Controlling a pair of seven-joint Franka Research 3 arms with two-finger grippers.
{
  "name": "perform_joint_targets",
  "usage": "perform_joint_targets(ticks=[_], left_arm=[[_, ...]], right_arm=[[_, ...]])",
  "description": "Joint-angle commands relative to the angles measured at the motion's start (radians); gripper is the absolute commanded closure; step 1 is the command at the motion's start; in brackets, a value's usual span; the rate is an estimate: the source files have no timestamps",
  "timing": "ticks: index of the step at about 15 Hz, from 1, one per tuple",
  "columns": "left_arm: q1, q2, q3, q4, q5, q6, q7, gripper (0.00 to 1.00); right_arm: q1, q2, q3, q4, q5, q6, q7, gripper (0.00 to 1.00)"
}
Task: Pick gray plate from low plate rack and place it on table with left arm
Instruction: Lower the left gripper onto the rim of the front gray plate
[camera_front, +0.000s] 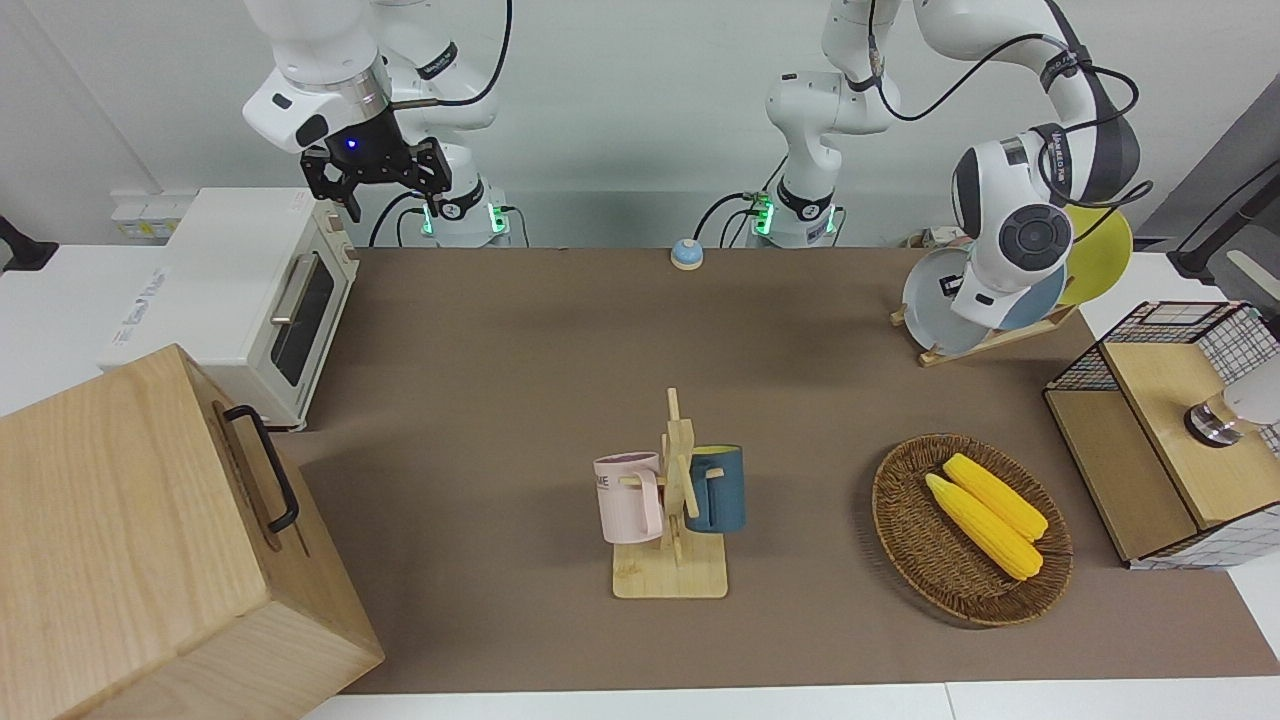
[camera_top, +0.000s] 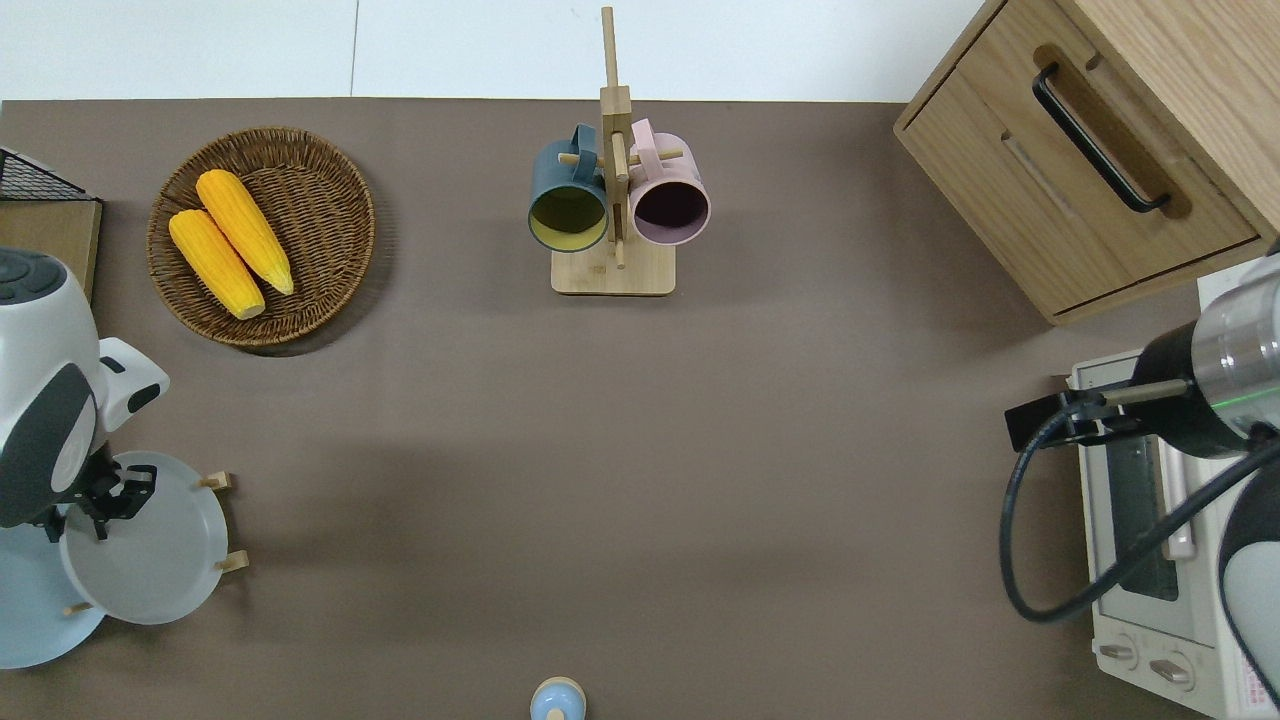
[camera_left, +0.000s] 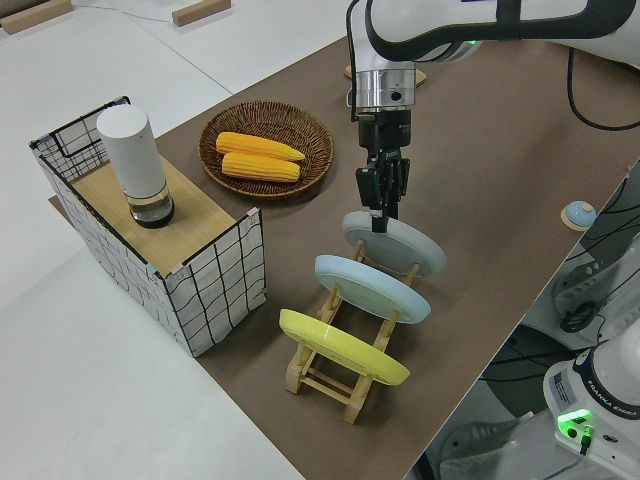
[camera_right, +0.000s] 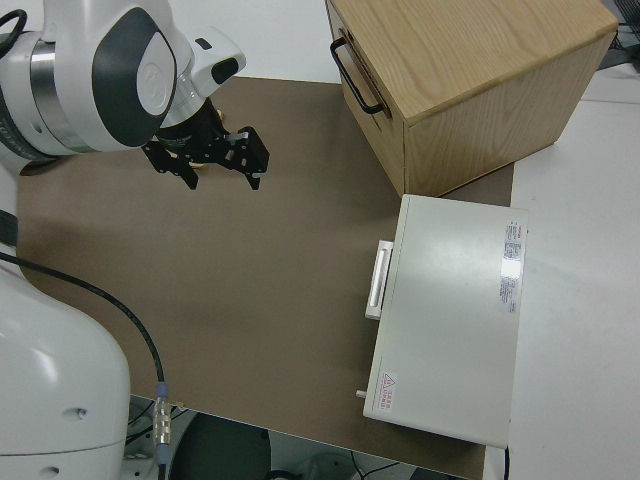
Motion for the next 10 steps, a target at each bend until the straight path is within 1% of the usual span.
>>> perform_joint_targets(ticks=[1, 4, 7, 10], left_arm=[[-0.005, -0.007, 0.007, 0.004, 0.017, -0.009, 0.005, 1.0], [-0.008, -0.007, 0.007, 0.011, 0.019, -0.012, 0.006, 1.0], [-0.013, -0.013, 0.007, 0.049, 0.019, -0.026, 0.013, 1.0], [-0.015, -0.016, 0.001, 0.121, 0.019, -0.11, 0.06, 1.0]], right_arm=[[-0.015, -0.005, 0.007, 0.006, 0.003, -0.015, -0.003, 0.011], [-0.015, -0.005, 0.007, 0.006, 0.003, -0.015, -0.003, 0.013], [-0.015, -0.005, 0.007, 0.006, 0.003, -0.015, -0.003, 0.013], [-0.015, -0.005, 0.007, 0.006, 0.003, -0.015, -0.003, 0.011]])
